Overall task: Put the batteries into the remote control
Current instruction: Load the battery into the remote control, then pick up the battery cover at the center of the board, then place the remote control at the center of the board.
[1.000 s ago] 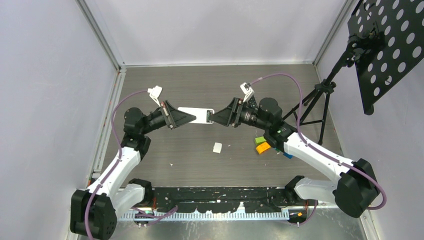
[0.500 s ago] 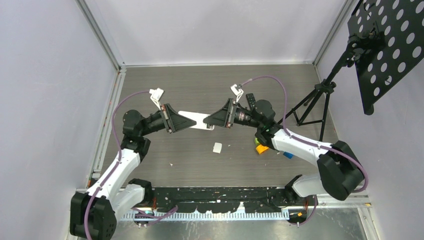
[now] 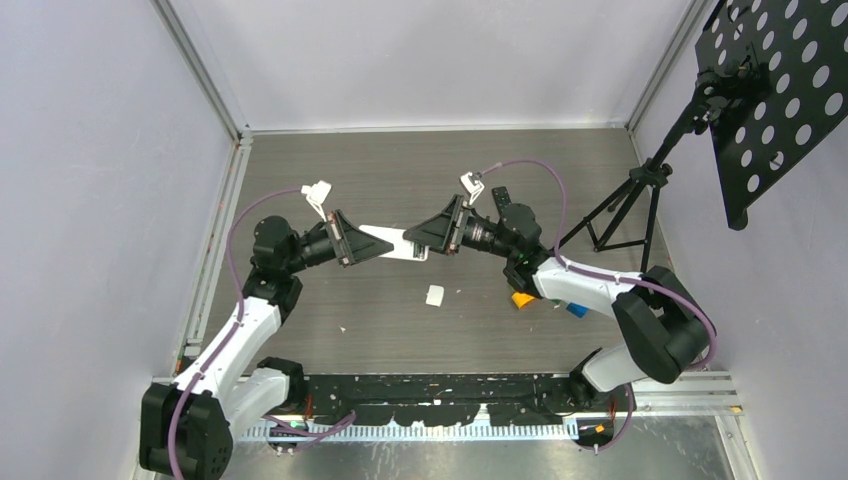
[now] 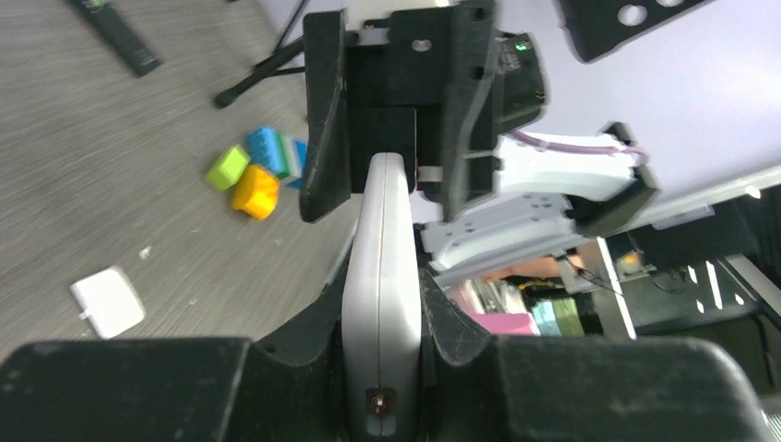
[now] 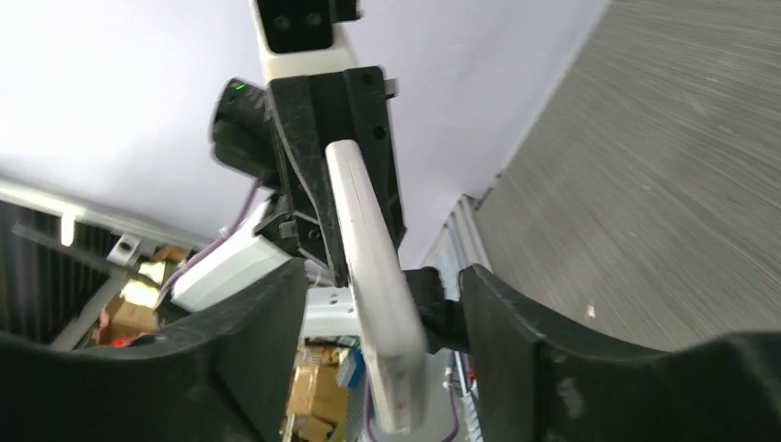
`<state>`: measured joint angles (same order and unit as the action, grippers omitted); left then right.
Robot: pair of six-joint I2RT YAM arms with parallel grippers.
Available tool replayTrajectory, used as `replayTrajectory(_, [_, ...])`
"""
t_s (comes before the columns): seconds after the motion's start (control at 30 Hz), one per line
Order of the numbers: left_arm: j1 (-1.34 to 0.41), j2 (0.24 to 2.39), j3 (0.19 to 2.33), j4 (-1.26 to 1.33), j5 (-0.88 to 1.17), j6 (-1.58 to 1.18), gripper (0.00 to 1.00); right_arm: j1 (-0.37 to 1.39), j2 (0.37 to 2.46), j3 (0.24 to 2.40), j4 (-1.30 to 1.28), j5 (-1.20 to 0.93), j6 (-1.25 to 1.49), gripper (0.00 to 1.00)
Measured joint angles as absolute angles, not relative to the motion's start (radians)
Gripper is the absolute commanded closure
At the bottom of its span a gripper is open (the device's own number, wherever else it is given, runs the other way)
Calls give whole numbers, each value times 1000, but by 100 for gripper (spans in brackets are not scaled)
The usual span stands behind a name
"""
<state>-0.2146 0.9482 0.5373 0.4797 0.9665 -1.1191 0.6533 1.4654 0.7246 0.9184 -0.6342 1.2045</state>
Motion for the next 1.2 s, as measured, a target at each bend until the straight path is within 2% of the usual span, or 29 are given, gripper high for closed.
replayTrajectory(0.17, [-216,948,532,178,804,-965,100,623,1428,660,696,-505,1114,26])
replayTrajectory(0.4, [-214,1009,470,-45,617,-849,100,607,1305,664,284,-312,762,26])
replayTrajectory(0.57, [-207,1087,464,-93,566,-823,100,742,1348,713,96,-166,453,30])
replayTrajectory(0.7, [-194,1125,466,-102,565,-811,100,860,1472,827,-78,-77,209,30])
replayTrajectory(0.9, [-174,1170,477,-105,587,-799,100,871,1565,873,-217,-53,-23,31])
replayTrajectory(1.2, [-168,1238,492,-106,649,-798,100,884,1681,960,-287,-77,-191,31])
